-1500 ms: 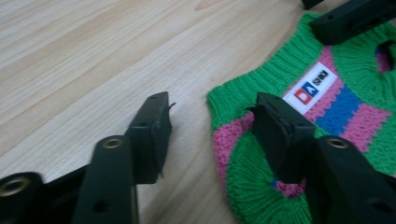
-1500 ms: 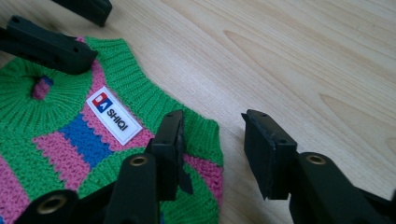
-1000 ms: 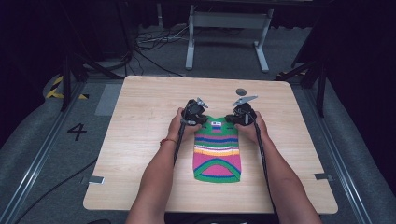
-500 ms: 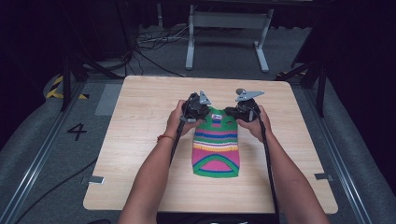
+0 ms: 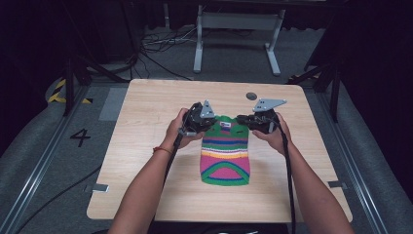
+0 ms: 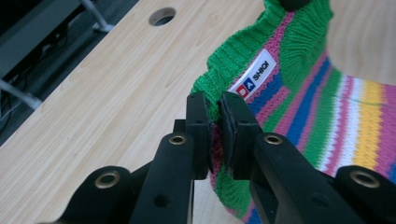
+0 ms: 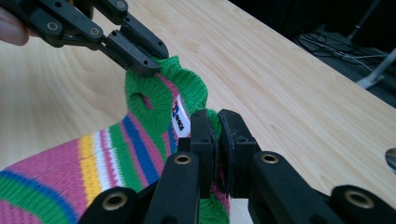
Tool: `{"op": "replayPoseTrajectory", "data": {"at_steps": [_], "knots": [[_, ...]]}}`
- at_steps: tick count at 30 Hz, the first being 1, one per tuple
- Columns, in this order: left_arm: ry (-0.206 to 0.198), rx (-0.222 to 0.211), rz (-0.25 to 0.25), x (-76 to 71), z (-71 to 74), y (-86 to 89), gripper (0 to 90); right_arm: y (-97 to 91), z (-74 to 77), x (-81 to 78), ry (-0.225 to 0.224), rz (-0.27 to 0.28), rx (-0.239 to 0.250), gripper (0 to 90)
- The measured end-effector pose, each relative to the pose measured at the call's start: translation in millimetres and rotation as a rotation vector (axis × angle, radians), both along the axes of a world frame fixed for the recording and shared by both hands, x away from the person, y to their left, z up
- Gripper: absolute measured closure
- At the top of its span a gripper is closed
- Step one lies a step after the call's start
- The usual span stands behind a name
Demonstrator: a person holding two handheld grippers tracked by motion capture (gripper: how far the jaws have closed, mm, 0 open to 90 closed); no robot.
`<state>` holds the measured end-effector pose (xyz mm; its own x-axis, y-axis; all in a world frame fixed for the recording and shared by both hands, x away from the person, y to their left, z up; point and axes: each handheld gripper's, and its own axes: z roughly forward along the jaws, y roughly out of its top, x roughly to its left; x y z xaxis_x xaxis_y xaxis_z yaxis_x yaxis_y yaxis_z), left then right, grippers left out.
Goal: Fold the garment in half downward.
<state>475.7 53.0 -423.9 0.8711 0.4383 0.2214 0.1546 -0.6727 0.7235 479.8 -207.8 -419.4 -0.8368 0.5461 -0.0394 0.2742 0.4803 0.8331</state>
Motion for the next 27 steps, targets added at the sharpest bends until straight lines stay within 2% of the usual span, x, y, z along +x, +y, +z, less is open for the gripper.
{"op": "replayPoseTrajectory", "data": {"at_steps": [8,13,18,27], "knots": [[-0.014,0.007,-0.074,-26.6,1.5,3.7,82.4,-6.2,-1.9,-24.2,0.000,0.073,0.006,84.8],[-0.022,0.018,-0.105,-39.6,1.4,5.5,82.6,-8.6,-3.2,-34.7,-0.001,0.096,-0.004,84.6],[-0.011,0.025,-0.136,-57.1,-5.0,6.7,82.6,-12.5,-7.6,-52.8,0.007,0.139,-0.011,84.5],[0.005,0.045,-0.169,-76.9,-16.3,6.5,82.6,-11.4,-16.1,-74.5,0.026,0.192,-0.025,84.3]]}}
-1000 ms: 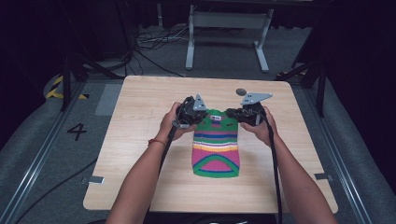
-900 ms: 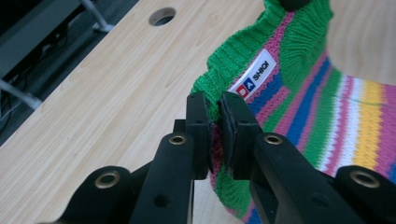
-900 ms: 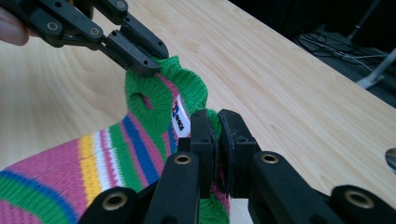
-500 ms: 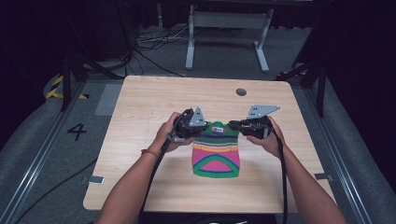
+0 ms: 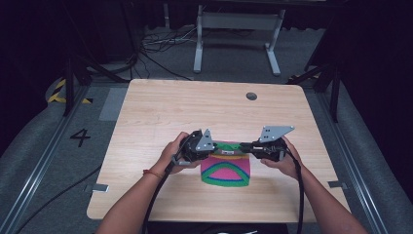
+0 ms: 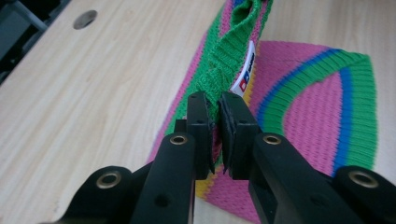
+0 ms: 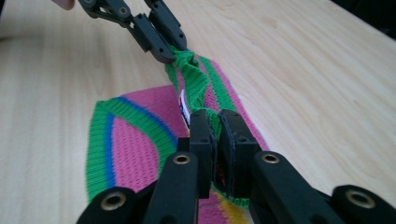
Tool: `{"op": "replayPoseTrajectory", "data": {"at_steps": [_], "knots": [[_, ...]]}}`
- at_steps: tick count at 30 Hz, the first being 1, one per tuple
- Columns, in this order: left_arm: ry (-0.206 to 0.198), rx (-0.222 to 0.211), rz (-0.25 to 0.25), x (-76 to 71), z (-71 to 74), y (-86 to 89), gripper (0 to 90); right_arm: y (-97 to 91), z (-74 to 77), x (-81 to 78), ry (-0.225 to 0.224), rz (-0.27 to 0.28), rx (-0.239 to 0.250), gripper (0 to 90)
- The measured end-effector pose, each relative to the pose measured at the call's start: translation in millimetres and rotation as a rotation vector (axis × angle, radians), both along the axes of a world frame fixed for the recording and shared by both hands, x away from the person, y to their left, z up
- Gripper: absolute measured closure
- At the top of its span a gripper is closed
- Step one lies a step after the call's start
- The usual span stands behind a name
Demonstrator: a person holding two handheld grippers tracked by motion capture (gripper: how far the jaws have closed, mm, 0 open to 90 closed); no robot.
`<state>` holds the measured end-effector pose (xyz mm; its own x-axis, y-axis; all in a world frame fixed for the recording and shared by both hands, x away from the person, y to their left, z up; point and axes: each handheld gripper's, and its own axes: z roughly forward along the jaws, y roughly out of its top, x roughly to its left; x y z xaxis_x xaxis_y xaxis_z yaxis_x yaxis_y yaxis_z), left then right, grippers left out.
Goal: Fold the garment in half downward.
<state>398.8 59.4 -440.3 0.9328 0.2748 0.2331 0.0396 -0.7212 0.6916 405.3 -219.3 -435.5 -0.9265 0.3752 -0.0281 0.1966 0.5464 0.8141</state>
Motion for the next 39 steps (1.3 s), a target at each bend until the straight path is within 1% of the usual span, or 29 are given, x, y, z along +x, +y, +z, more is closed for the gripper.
{"op": "replayPoseTrajectory", "data": {"at_steps": [6,7,10,13,16,17,19,21,23,28,30,31,34,36,37,38,39], "knots": [[0.014,0.019,-0.034,-15.5,-6.7,0.5,82.6,0.1,-8.4,-16.2,0.020,0.037,-0.025,83.9],[0.010,0.034,-0.042,-18.9,-7.9,-0.1,82.6,-0.1,-10.0,-18.5,0.024,0.041,-0.028,83.8],[0.019,0.044,-0.058,-25.4,-11.4,-1.0,82.6,-0.1,-16.2,-25.4,0.040,0.053,-0.043,83.8],[0.030,0.062,-0.065,-29.8,-15.8,-1.0,82.6,-0.2,-21.0,-29.5,0.046,0.066,-0.058,83.7],[0.039,0.064,-0.068,-31.1,-18.1,1.1,82.5,0.0,-22.8,-32.2,0.049,0.068,-0.060,83.7],[0.042,0.069,-0.073,-31.8,-19.1,1.8,82.5,0.1,-24.2,-35.0,0.051,0.071,-0.059,83.7],[0.045,0.077,-0.075,-34.6,-20.5,2.9,82.5,1.4,-27.9,-40.5,0.056,0.088,-0.072,83.7],[0.045,0.081,-0.087,-39.1,-22.1,2.6,82.5,1.9,-28.8,-42.4,0.055,0.092,-0.080,83.7],[0.048,0.088,-0.091,-43.9,-23.5,2.0,82.5,2.8,-30.0,-45.5,0.063,0.098,-0.085,83.8],[0.058,0.121,-0.112,-54.1,-30.1,0.4,81.9,2.8,-33.1,-51.7,0.071,0.109,-0.109,83.2],[0.060,0.126,-0.113,-54.8,-31.8,0.7,81.4,2.0,-35.0,-52.7,0.075,0.110,-0.114,82.9],[0.068,0.126,-0.115,-55.1,-33.5,1.4,81.4,1.5,-36.4,-53.8,0.076,0.108,-0.117,82.7],[0.080,0.149,-0.113,-57.1,-38.2,3.8,79.6,-0.1,-39.4,-57.0,0.079,0.107,-0.128,81.5],[0.090,0.145,-0.108,-58.4,-41.6,5.6,77.7,-0.6,-41.0,-59.2,0.087,0.108,-0.129,80.7],[0.097,0.141,-0.107,-59.5,-42.4,6.3,76.8,-0.9,-41.9,-60.6,0.087,0.112,-0.138,80.4],[0.092,0.137,-0.106,-60.1,-42.7,6.7,76.1,-1.1,-42.8,-61.6,0.089,0.112,-0.140,80.2],[0.097,0.137,-0.104,-60.5,-42.6,7.3,74.8,-1.5,-43.9,-62.3,0.092,0.115,-0.140,79.8]]}}
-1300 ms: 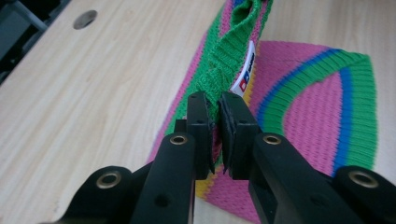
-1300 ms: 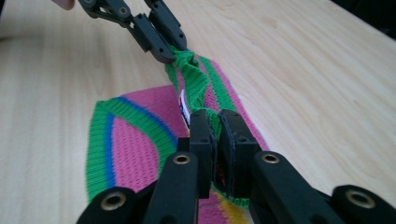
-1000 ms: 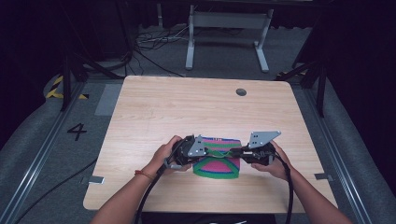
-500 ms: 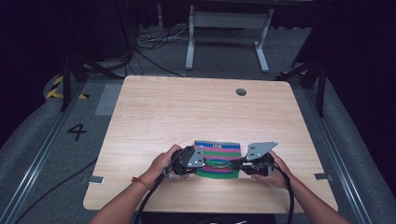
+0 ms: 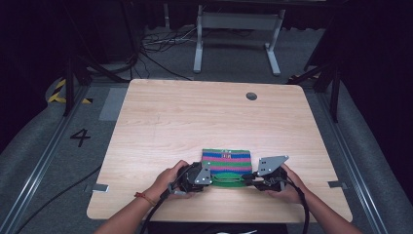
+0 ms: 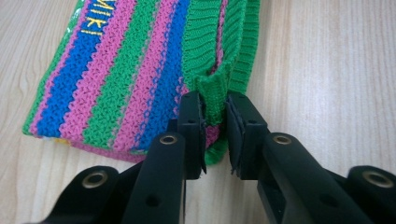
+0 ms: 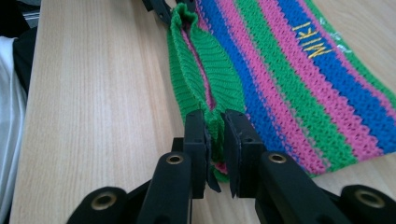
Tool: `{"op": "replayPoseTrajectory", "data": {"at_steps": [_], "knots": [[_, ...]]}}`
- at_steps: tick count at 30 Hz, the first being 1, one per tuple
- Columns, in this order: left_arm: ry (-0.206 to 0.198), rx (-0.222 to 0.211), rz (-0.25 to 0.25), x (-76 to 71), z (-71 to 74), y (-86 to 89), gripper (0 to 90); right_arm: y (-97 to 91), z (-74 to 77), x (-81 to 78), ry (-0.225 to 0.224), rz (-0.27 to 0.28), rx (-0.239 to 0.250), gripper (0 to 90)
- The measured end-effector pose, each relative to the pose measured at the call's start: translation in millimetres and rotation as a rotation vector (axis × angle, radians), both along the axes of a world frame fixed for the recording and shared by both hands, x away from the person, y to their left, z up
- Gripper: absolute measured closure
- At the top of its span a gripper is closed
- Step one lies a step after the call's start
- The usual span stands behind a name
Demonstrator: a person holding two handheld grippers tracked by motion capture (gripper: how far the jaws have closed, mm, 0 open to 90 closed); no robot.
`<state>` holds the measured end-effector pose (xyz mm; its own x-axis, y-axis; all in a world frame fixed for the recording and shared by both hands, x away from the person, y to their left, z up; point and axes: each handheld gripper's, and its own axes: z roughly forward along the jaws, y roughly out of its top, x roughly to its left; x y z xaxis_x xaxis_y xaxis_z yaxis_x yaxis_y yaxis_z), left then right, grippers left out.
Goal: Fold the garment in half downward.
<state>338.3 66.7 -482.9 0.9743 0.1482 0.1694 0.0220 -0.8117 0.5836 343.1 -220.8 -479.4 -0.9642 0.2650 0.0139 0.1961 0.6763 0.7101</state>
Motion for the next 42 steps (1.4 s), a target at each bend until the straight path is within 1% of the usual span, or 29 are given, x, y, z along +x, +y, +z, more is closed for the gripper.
{"op": "replayPoseTrajectory", "data": {"at_steps": [2,4,6,7,9,11,13,16,17,18,19,20,21,22,23,24,25,27,30,32,33,34,36,37,38,39,40,41,42], "knots": [[0.014,0.000,0.006,-0.6,-0.8,1.0,71.4,-0.8,-2.1,-2.1,0.007,-0.002,-0.005,79.1],[0.014,-0.011,0.015,-1.8,-2.6,1.3,66.5,-1.3,-4.4,-3.5,0.013,-0.003,-0.009,77.5],[0.019,-0.024,0.019,-0.8,-3.5,2.7,66.2,-1.1,-7.3,-3.1,0.017,-0.004,-0.006,77.3],[0.026,-0.038,0.023,1.0,-4.7,3.7,65.2,-0.9,-8.3,-2.6,0.016,-0.005,-0.006,77.4],[0.039,-0.062,0.043,6.7,-6.6,6.1,64.8,-0.5,-10.6,-1.6,0.011,-0.009,0.002,77.6],[0.042,-0.075,0.052,11.1,-7.8,6.9,64.7,-0.1,-11.6,0.0,0.001,-0.026,0.005,77.6],[0.046,-0.079,0.063,15.1,-8.2,6.4,64.6,0.2,-12.0,1.7,-0.016,-0.038,-0.004,77.5],[0.051,-0.095,0.077,18.1,-9.4,6.8,63.0,0.0,-13.3,6.0,-0.029,-0.073,-0.001,76.8],[0.053,-0.095,0.079,18.4,-9.3,7.0,62.7,-0.3,-13.7,7.4,-0.029,-0.080,0.004,75.5],[0.068,-0.099,0.083,18.9,-8.9,7.3,61.7,-0.4,-13.9,8.3,-0.030,-0.086,0.003,73.7],[0.068,-0.099,0.083,18.9,-8.9,7.3,59.7,0.0,-14.0,8.5,-0.028,-0.095,0.010,71.5],[0.083,-0.107,0.098,18.9,-7.9,7.8,59.7,0.0,-14.0,8.5,-0.028,-0.095,0.010,71.5],[0.089,-0.115,0.106,18.4,-6.3,8.3,56.3,0.1,-13.9,8.6,-0.025,-0.097,0.013,68.2],[0.082,-0.120,0.115,18.0,-4.0,9.6,54.2,0.8,-13.1,7.7,-0.024,-0.102,0.015,64.4],[0.083,-0.130,0.118,17.8,-2.5,10.7,52.5,1.4,-11.4,6.5,-0.036,-0.102,0.005,59.7],[0.082,-0.152,0.123,17.4,0.8,13.0,51.3,2.0,-9.8,5.6,-0.042,-0.110,0.003,54.9],[0.073,-0.163,0.130,17.1,3.8,15.0,51.1,1.9,-6.7,4.9,-0.053,-0.124,0.002,51.9],[0.073,-0.195,0.122,17.5,8.9,18.5,52.7,-0.9,-1.1,4.3,-0.064,-0.139,0.022,51.8],[0.057,-0.211,0.124,18.6,12.0,18.9,58.7,-6.3,5.5,5.3,-0.083,-0.167,0.043,54.3],[0.077,-0.233,0.129,21.8,11.0,16.0,61.0,-9.2,7.3,7.3,-0.088,-0.186,0.061,57.8],[0.084,-0.229,0.127,23.3,10.0,13.4,64.1,-9.6,7.1,8.3,-0.085,-0.190,0.062,61.0],[0.085,-0.224,0.122,24.0,8.1,10.4,65.2,-9.6,6.3,9.5,-0.082,-0.183,0.064,63.2],[0.097,-0.190,0.108,24.5,3.1,5.3,67.5,-7.8,3.1,11.4,-0.083,-0.183,0.052,69.4],[0.107,-0.179,0.110,24.7,-0.9,3.6,68.2,-6.6,0.9,12.1,-0.079,-0.178,0.040,71.4],[0.128,-0.163,0.117,25.0,-6.3,1.7,68.1,-5.4,-1.9,12.7,-0.075,-0.175,0.027,72.6],[0.135,-0.159,0.124,24.9,-12.2,0.2,67.7,-4.2,-5.2,13.3,-0.073,-0.174,0.012,73.9],[0.147,-0.189,0.130,24.6,-14.2,0.9,67.6,-2.8,-9.3,13.5,-0.073,-0.177,-0.010,74.2],[0.158,-0.196,0.136,25.3,-14.6,1.3,67.6,-1.9,-13.1,13.4,-0.071,-0.179,-0.017,74.7],[0.159,-0.194,0.137,25.5,-14.1,1.3,67.6,-2.3,-14.4,13.9,-0.068,-0.181,-0.004,74.8]]}}
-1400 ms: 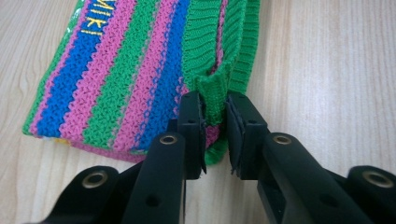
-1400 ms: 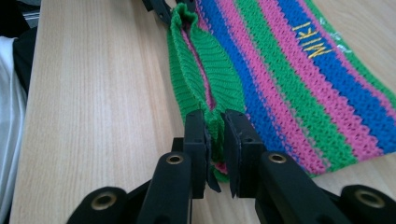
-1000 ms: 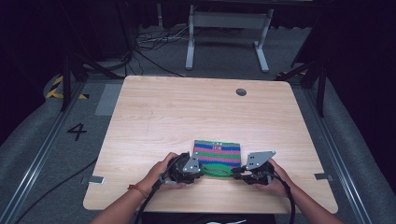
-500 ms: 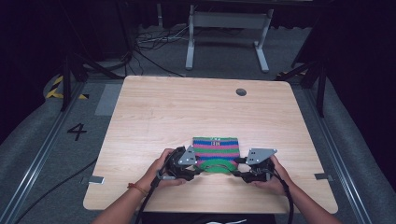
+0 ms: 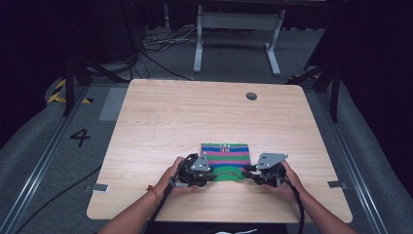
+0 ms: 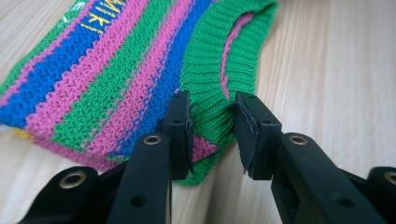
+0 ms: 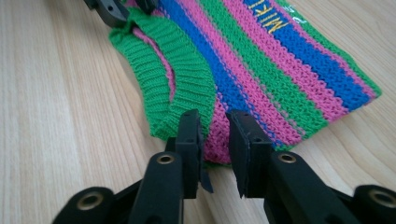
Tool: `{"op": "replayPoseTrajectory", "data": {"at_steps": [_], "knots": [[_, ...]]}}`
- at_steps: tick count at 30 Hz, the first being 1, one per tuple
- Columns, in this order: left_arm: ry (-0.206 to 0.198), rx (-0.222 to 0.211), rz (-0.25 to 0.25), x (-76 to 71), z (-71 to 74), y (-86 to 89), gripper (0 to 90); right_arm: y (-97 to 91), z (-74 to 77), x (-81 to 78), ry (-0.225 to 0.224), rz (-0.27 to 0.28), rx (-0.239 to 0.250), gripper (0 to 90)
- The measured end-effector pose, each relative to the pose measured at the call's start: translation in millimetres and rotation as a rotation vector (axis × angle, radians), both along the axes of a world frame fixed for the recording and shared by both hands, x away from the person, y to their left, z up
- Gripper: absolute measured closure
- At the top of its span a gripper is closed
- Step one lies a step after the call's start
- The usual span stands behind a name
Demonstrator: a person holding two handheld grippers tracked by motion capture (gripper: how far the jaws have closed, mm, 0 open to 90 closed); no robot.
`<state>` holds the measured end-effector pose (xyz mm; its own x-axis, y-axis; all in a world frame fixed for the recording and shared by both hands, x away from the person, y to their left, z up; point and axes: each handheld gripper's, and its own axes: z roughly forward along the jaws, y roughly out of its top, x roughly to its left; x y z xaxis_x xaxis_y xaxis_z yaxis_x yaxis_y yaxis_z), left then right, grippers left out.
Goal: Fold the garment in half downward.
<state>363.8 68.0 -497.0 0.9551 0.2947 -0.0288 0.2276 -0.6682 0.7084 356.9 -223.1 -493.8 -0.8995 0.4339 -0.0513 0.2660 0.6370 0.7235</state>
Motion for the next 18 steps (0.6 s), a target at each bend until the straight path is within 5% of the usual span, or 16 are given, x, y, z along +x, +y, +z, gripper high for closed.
{"op": "replayPoseTrajectory", "data": {"at_steps": [3,8,14,18], "knots": [[-0.016,0.013,-0.002,-1.5,1.8,-0.1,66.7,0.0,1.9,-0.4,-0.004,-0.006,-0.009,74.3],[-0.041,0.060,0.007,-4.9,10.3,4.1,52.3,-1.4,9.2,-2.1,-0.005,-0.003,-0.008,70.3],[-0.128,0.126,0.063,-8.7,28.7,25.6,37.7,-11.0,23.3,-5.2,-0.025,-0.015,-0.034,55.3],[-0.151,0.162,0.097,-10.5,36.0,36.9,28.3,-20.2,32.4,-6.4,-0.041,-0.037,-0.049,46.3]]}}
